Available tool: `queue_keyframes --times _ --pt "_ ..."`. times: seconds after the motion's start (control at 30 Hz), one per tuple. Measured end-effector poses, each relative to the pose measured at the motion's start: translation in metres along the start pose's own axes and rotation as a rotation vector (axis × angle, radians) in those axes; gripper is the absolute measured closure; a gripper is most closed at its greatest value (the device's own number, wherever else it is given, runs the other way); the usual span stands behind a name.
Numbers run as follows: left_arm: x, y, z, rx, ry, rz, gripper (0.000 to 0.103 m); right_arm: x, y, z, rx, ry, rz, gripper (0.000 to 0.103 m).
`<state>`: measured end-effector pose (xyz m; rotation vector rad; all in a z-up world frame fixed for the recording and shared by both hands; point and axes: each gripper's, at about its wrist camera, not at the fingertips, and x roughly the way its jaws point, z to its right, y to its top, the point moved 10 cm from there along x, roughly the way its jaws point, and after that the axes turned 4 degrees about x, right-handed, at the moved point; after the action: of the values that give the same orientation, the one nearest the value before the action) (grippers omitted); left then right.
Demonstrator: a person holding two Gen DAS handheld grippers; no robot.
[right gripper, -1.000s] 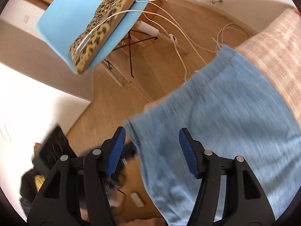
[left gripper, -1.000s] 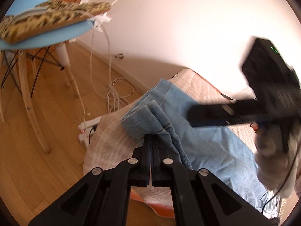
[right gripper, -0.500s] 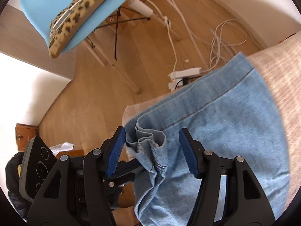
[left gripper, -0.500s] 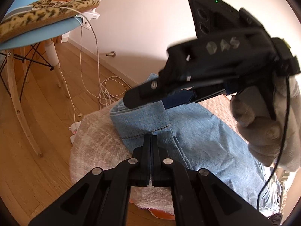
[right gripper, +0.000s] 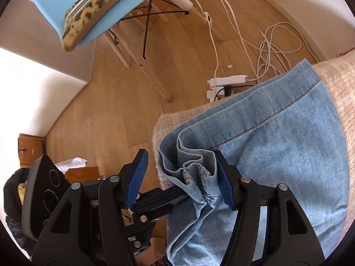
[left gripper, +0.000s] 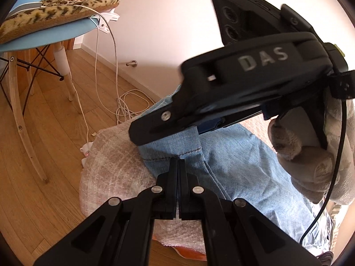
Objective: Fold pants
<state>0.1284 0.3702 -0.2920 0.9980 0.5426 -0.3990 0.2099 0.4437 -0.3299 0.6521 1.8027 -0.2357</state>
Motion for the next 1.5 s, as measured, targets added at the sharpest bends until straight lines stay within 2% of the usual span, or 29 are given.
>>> queue_keyframes --times 0.07,0.13,0.2,0.3,0.47,0.57,0.67,0.9,1.07,1.23,1.33,1.5 --pt "-0.001 -0.001 0.001 -0.002 -0.001 0.004 0.103 0.001 0.000 0.001 -0.021 -0.040 0.001 0.055" --pt "-0.002 -0.001 0.001 -0.005 -0.002 0.005 0.103 0.002 0.001 0.004 -0.024 -0.071 0.002 0.076" --pt "-0.003 -0.002 0.003 -0.005 -0.003 0.002 0.103 0.000 0.001 0.005 -0.011 -0.050 0.002 0.082" --pt "-0.008 -0.005 0.004 0.004 -0.009 -0.004 0.103 -0.007 -0.002 0.005 -0.026 -0.060 0.033 0.085" --pt "-0.026 -0.010 -0.008 -0.024 0.012 0.002 0.103 -0.036 -0.011 0.015 0.050 -0.024 0.128 0.086" --pt "-0.019 -0.008 -0.018 -0.060 0.019 -0.033 0.103 -0.059 -0.026 0.029 0.115 0.004 0.196 0.087" --pt "-0.006 -0.004 -0.008 -0.070 -0.039 -0.081 0.103 -0.082 -0.049 0.047 0.187 0.040 0.259 0.087" --pt "0.018 0.003 0.066 0.055 -0.162 -0.148 0.103 -0.140 -0.119 0.104 0.348 0.045 0.399 0.089" --pt "0.029 -0.004 0.123 0.158 -0.238 -0.220 0.103 -0.182 -0.181 0.146 0.455 0.003 0.488 0.090" --pt "0.037 -0.028 0.192 0.304 -0.299 -0.309 0.103 -0.208 -0.252 0.184 0.571 -0.033 0.531 0.090" --pt "0.040 -0.051 0.234 0.402 -0.338 -0.399 0.103 -0.220 -0.294 0.197 0.634 -0.033 0.563 0.090" --pt "0.025 -0.073 0.288 0.591 -0.367 -0.450 0.103 -0.228 -0.365 0.209 0.732 -0.032 0.618 0.090"
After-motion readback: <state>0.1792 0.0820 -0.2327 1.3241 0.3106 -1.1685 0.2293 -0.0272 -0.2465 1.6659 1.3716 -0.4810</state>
